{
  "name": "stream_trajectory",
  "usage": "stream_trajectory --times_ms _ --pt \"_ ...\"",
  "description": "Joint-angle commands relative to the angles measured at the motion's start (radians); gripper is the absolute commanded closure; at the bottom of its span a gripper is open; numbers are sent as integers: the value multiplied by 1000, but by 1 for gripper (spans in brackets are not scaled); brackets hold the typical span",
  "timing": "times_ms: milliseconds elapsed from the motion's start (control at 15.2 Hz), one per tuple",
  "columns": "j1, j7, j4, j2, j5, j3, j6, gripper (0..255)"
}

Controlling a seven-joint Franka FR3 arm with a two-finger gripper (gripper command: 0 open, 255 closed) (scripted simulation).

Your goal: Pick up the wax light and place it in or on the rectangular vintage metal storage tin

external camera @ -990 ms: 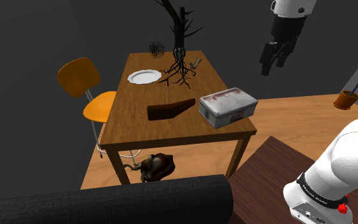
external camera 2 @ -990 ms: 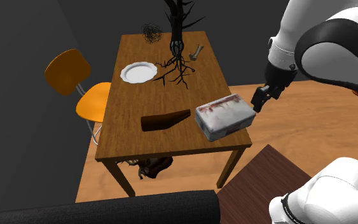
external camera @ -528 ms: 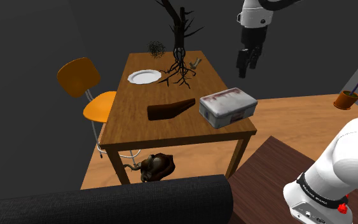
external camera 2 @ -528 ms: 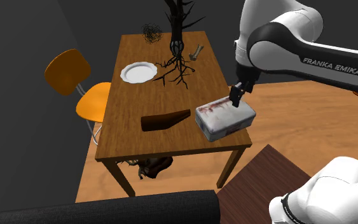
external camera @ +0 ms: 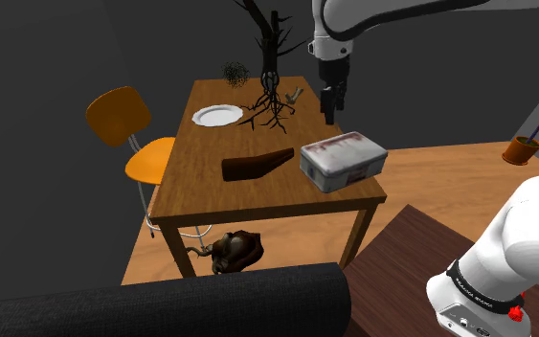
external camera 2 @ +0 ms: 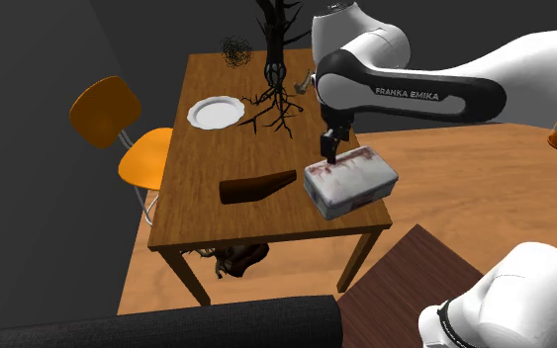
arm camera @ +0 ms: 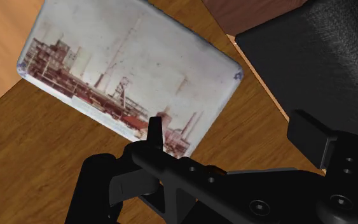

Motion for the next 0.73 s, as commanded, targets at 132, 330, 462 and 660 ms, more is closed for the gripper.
stream_trajectory --times_ms 132,330,462,660 --pt "21 -75 111 159 -12 17 12 0" --pt "36 -128 210 280 -25 33 8 0" --pt "47 -161 280 360 -35 45 0 0" --pt "66 -209 393 481 -55 63 -17 0"
